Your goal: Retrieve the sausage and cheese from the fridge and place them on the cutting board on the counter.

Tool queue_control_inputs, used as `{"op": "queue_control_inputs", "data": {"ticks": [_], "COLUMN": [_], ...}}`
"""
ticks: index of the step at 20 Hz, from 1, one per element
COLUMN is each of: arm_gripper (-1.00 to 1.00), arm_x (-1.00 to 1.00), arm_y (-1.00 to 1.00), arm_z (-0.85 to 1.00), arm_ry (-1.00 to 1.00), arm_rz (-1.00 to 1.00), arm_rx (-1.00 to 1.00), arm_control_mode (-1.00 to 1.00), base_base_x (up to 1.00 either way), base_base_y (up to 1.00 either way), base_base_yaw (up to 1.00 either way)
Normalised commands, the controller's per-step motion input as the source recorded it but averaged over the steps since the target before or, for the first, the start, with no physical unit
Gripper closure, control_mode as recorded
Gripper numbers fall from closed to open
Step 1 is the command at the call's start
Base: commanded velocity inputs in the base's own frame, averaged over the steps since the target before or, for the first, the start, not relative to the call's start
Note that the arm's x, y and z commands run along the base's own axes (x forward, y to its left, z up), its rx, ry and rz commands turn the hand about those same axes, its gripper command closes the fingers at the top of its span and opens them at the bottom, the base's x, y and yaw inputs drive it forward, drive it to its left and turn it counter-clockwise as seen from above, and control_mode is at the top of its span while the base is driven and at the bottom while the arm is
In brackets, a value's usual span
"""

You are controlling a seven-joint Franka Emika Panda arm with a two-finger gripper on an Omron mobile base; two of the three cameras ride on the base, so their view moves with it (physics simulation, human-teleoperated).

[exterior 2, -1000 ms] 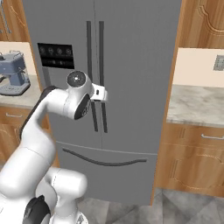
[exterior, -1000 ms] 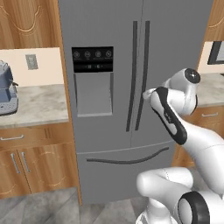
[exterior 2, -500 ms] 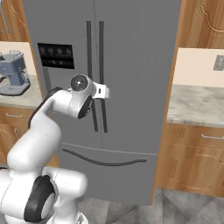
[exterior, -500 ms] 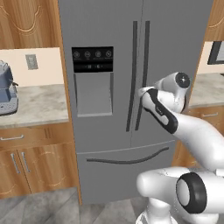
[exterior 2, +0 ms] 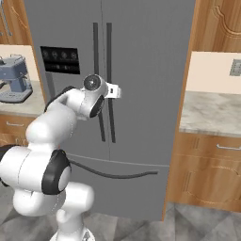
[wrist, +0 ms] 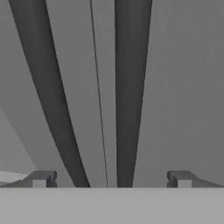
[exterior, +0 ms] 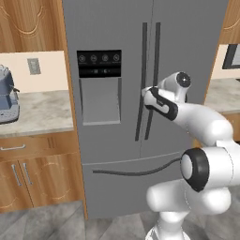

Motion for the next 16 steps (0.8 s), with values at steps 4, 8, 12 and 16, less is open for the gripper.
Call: {"op": "queue_control_inputs", "data": {"ticks": [4,8,12,16], "arm_gripper": [-1.0,-1.0,-1.0,-1.0], "arm_x": [0.61,0.56,0.53,0.42], "arm_y": [-0.05,-0.19,-0.11,-0.07], "arm_z": [0.0,0.0,0.0,0.0], "arm_ry": [0.0,0.0,0.0,0.0], "arm_rz": [0.0,0.0,0.0,0.0], "arm_rx": [0.0,0.0,0.0,0.0], "arm_control_mode": [-1.0,-1.0,-1.0,-1.0], "base_base_x": [0.0,0.0,0.0,0.0], "base_base_y": [0.0,0.0,0.0,0.0], "base_base_yaw": [0.0,0.0,0.0,0.0]}}
